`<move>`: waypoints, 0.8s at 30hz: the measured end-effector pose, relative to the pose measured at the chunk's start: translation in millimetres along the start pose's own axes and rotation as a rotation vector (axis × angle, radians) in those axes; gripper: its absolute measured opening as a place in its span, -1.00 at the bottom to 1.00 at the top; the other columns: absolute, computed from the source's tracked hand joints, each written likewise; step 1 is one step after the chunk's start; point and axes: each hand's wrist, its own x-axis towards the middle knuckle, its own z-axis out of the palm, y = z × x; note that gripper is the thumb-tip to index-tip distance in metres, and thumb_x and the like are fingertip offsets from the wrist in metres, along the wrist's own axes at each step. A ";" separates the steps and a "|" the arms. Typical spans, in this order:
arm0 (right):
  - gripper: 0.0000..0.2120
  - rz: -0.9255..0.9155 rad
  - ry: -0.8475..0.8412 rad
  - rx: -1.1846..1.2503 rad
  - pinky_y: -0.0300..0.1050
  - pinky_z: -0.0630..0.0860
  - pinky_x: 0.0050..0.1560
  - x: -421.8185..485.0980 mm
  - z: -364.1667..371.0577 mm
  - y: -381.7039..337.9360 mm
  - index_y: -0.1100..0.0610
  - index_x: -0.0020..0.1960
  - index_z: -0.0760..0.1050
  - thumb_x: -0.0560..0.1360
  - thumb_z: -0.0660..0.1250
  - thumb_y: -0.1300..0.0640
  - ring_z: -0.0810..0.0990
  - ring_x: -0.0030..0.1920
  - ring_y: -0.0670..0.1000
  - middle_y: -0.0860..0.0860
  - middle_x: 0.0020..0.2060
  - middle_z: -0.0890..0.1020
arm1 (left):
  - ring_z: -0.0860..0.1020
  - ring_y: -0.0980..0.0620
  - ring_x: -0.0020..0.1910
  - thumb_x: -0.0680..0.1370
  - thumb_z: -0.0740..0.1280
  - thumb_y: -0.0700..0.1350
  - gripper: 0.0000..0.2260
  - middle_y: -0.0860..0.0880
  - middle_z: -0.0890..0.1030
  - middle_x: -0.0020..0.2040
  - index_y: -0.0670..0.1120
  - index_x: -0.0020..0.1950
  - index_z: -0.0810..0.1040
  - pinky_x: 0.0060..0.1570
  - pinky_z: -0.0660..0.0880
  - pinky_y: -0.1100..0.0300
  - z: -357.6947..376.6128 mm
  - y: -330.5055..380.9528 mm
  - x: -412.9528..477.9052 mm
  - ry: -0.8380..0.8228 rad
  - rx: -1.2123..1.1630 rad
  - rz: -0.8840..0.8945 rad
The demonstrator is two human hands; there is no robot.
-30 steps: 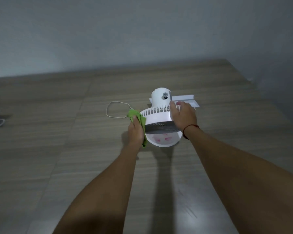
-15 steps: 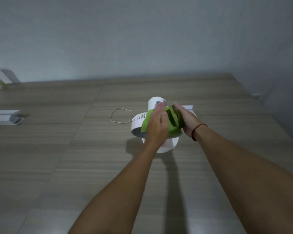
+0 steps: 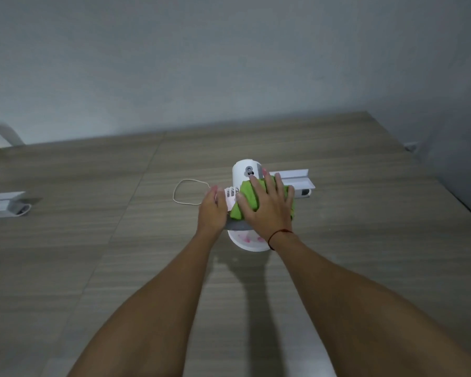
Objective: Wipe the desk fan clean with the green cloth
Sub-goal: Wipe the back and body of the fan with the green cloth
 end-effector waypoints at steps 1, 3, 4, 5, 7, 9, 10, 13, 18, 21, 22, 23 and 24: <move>-0.46 0.020 0.028 0.043 0.22 0.01 0.49 4.8 -0.2 2.1 -0.06 0.45 0.33 0.52 0.05 -0.21 0.15 0.55 0.11 0.00 0.52 0.28 | 0.43 -0.08 -0.18 0.62 0.04 0.00 -0.72 -0.13 0.50 -0.18 -0.13 -0.17 0.36 -0.09 0.36 0.07 0.9 0.3 -0.4 0.016 -0.008 0.019; -0.49 0.091 0.057 0.187 0.15 0.10 0.50 14.1 -2.4 8.3 0.03 0.41 0.39 0.54 0.00 -0.11 0.23 0.52 0.07 0.02 0.47 0.36 | 0.42 -0.04 -0.16 0.58 0.03 0.05 -0.67 -0.14 0.49 -0.17 -0.18 -0.16 0.36 -0.10 0.33 0.08 2.8 1.2 0.4 0.030 -0.012 0.037; -0.50 0.160 0.062 0.305 0.12 0.18 0.48 16.8 -3.0 13.8 0.06 0.38 0.42 0.55 -0.01 -0.08 0.30 0.48 0.08 0.05 0.43 0.43 | 0.42 -0.04 -0.12 0.58 0.03 0.05 -0.67 -0.08 0.48 -0.18 -0.17 -0.16 0.38 -0.10 0.30 0.14 3.4 1.0 1.4 0.028 -0.007 0.030; -0.53 0.278 0.074 0.448 0.10 0.29 0.43 18.8 -2.1 22.1 0.06 0.32 0.47 0.56 -0.01 -0.07 0.41 0.40 0.10 0.07 0.35 0.51 | 0.43 -0.02 -0.06 0.61 0.04 0.02 -0.72 0.00 0.48 -0.15 -0.11 -0.16 0.41 -0.06 0.28 0.19 3.9 0.7 2.3 0.026 -0.003 0.022; -0.60 0.592 0.079 0.729 0.08 0.45 0.30 20.7 -4.3 35.9 0.01 0.18 0.56 0.56 0.03 -0.07 0.55 0.22 0.15 0.09 0.19 0.61 | 0.45 -0.04 0.21 0.65 0.06 -0.05 -0.78 0.03 0.55 0.09 -0.06 0.00 0.48 0.12 0.31 0.22 5.2 1.1 2.0 0.003 -0.008 0.016; -0.59 0.799 0.048 0.832 0.06 0.46 0.28 19.7 -5.4 44.7 0.09 0.18 0.57 0.57 0.06 -0.06 0.56 0.18 0.18 0.14 0.18 0.61 | 0.36 -0.14 0.43 0.66 0.05 -0.06 -0.64 -0.18 0.46 0.38 -0.23 0.32 0.43 0.38 0.29 0.07 5.7 1.0 1.4 -0.013 -0.001 0.031; -0.59 0.821 0.057 0.832 0.02 0.45 0.28 20.4 -4.7 44.2 0.11 0.20 0.56 0.58 0.05 -0.05 0.55 0.19 0.18 0.15 0.19 0.60 | 0.32 -0.15 0.47 0.66 0.04 -0.06 -0.60 -0.21 0.40 0.44 -0.26 0.40 0.37 0.44 0.25 0.04 5.7 2.1 0.5 -0.007 0.001 0.027; -0.60 0.612 0.163 0.642 0.04 0.39 0.30 23.3 -5.2 21.2 0.00 0.15 0.58 0.58 -0.01 -0.01 0.53 0.21 0.14 0.06 0.17 0.61 | 0.30 -0.13 0.48 0.67 0.04 -0.07 -0.59 -0.20 0.37 0.47 -0.24 0.46 0.32 0.46 0.23 0.05 5.4 3.4 -1.0 0.021 -0.009 0.009; -0.56 -0.030 0.043 0.131 0.15 0.13 0.46 28.8 4.7 -13.6 0.01 0.04 0.59 0.53 -0.05 -0.05 0.47 0.30 0.04 0.02 0.14 0.64 | 0.38 -0.15 0.41 0.66 0.03 -0.09 -0.63 -0.22 0.46 0.38 -0.22 0.34 0.44 0.38 0.30 0.07 5.2 1.7 5.3 0.034 -0.014 0.022; -0.63 -0.131 -0.009 0.138 0.10 0.04 0.47 31.0 1.2 -16.8 0.06 0.09 0.58 0.55 0.04 -0.02 0.40 0.40 -0.01 -0.01 0.22 0.61 | 0.43 -0.24 0.34 0.64 0.01 -0.01 -0.58 -0.29 0.50 0.30 -0.27 0.25 0.47 0.35 0.34 -0.08 4.2 -0.6 6.7 0.014 -0.003 -0.004; -0.65 -0.133 0.011 0.152 0.11 0.09 0.45 31.6 -0.6 -12.7 0.03 0.08 0.59 0.56 0.04 -0.01 0.44 0.36 0.00 -0.02 0.19 0.62 | 0.45 -0.27 0.29 0.63 0.01 0.01 -0.58 -0.31 0.52 0.24 -0.28 0.19 0.47 0.31 0.37 -0.11 4.8 -3.0 7.1 0.016 0.012 -0.003; -0.65 -0.112 0.047 0.162 0.11 0.19 0.41 31.1 -2.5 -6.8 -0.01 0.05 0.59 0.56 0.03 0.01 0.49 0.27 0.02 -0.02 0.12 0.64 | 0.46 -0.27 0.26 0.64 0.02 -0.01 -0.61 -0.31 0.54 0.21 -0.27 0.16 0.47 0.29 0.39 -0.11 5.7 -3.5 6.6 0.021 0.018 -0.008; -0.64 -0.044 0.086 0.194 0.10 0.30 0.33 30.4 -3.8 0.3 -0.01 0.02 0.60 0.58 0.03 0.03 0.54 0.18 0.06 0.01 0.06 0.65 | 0.46 -0.27 0.27 0.64 0.03 -0.02 -0.63 -0.30 0.54 0.22 -0.27 0.16 0.48 0.30 0.38 -0.10 6.9 -3.7 6.9 0.031 0.012 -0.007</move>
